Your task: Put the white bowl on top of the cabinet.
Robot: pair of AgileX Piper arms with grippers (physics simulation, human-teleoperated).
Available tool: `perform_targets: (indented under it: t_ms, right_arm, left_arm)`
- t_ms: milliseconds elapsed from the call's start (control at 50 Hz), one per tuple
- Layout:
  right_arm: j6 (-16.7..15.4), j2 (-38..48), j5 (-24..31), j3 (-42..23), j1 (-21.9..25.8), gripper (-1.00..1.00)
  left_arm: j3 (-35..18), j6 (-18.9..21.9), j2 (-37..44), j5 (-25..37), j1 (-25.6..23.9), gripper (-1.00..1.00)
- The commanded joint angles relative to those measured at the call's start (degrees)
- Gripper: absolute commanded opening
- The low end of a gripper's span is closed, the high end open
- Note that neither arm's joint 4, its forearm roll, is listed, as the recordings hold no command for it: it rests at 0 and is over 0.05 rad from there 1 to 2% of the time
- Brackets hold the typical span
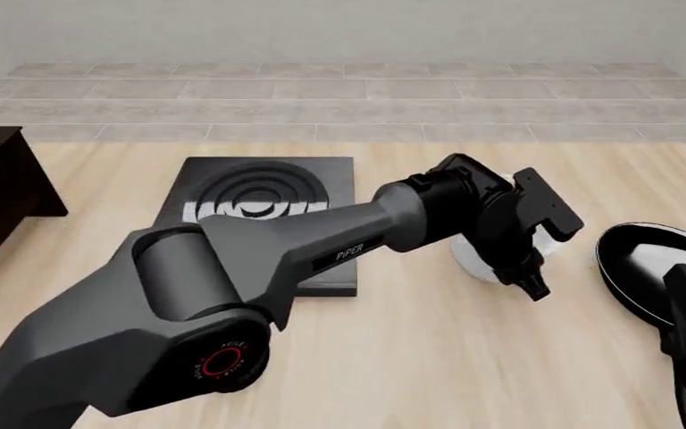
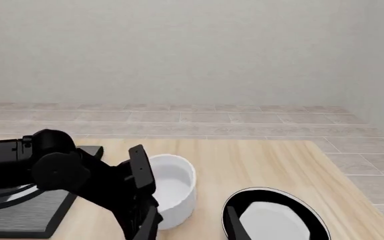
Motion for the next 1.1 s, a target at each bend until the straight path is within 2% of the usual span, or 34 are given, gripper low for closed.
perform_targets:
  t_ms: [20, 400, 480, 600, 760, 940, 1100]
  right_arm:
    - [0.0, 0.0, 0.0, 0.0, 0.0, 1.0]
    - [0.0, 0.0, 0.0, 0.0, 0.0, 1.0]
    - [0.0, 0.0, 0.0, 0.0, 0.0, 1.0]
    - [0.0, 0.0, 0.0, 0.0, 0.0, 1.0]
    - [0.0, 0.0, 0.0, 0.0, 0.0, 1.0]
    - [0.0, 0.0, 0.0, 0.0, 0.0, 1.0]
    - [0.0, 0.0, 0.0, 0.0, 0.0, 1.0]
  left_arm:
    - [0.5, 0.3, 2.3, 1.3, 0.8, -1.0]
    - [2.3, 2.4, -1.0, 0.3, 2.1, -1.0]
    - [4.6, 3.2, -3.4, -1.2, 2.3, -1.0]
    - [6.6, 2.2, -6.6, -2.0, 1.7, -1.0]
    - [7.8, 4.0, -10.7, -3.7, 2.2, -1.0]
    - [12.2, 5.9, -15.6, -6.0, 3.1, -1.0]
    - [14.0, 5.4, -19.5, -6.0, 3.5, -1.0]
